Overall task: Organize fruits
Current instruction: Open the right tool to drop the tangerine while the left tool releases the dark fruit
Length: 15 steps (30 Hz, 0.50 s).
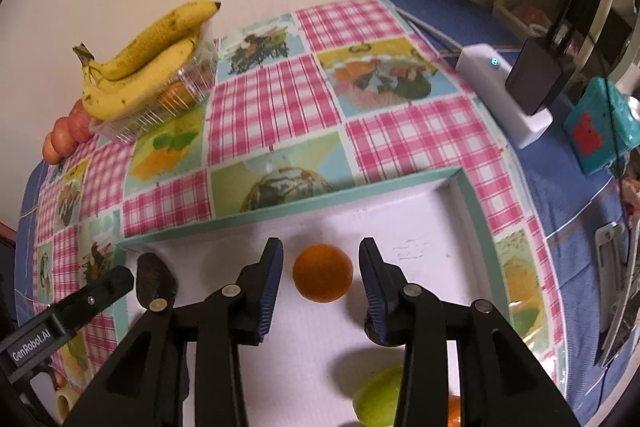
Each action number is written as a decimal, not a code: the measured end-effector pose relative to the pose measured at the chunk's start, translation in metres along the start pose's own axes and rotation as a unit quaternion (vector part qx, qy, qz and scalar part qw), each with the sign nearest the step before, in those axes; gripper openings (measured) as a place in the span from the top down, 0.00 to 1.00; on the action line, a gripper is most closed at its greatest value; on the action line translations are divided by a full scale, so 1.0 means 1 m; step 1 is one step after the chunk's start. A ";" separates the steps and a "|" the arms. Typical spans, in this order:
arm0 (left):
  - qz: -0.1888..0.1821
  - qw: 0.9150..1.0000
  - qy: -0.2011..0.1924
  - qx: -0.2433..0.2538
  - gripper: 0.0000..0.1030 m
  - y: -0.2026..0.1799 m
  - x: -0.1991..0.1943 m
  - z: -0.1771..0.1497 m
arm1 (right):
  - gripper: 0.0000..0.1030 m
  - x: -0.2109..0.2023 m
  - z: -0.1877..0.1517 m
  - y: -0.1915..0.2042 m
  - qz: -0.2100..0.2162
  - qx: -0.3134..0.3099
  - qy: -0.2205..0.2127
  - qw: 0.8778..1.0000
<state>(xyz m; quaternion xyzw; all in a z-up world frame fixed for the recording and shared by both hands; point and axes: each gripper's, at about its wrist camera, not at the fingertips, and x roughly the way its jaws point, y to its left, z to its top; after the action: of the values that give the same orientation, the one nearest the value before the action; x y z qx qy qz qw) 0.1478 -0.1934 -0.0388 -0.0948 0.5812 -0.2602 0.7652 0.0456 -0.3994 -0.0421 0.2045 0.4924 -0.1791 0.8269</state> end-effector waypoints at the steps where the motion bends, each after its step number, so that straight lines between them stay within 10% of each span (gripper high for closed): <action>1: -0.002 1.000 -0.003 -0.001 0.54 0.000 -0.003 0.001 | 0.61 -0.004 0.001 0.000 0.000 -0.001 -0.004 1.000; 11: 0.086 0.995 -0.041 -0.015 0.36 0.030 -0.024 0.013 | 0.46 0.000 0.000 0.002 -0.003 -0.006 0.001 1.000; 15: 0.132 0.990 -0.049 -0.030 0.07 0.052 -0.024 0.014 | 0.28 0.003 -0.001 0.005 -0.015 -0.017 0.003 1.000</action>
<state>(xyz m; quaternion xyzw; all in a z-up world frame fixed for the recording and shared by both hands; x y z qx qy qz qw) 0.1713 -0.1395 -0.0377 -0.0530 0.5581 -0.1345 0.8171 0.0492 -0.3947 -0.0447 0.1836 0.5005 -0.1825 0.8261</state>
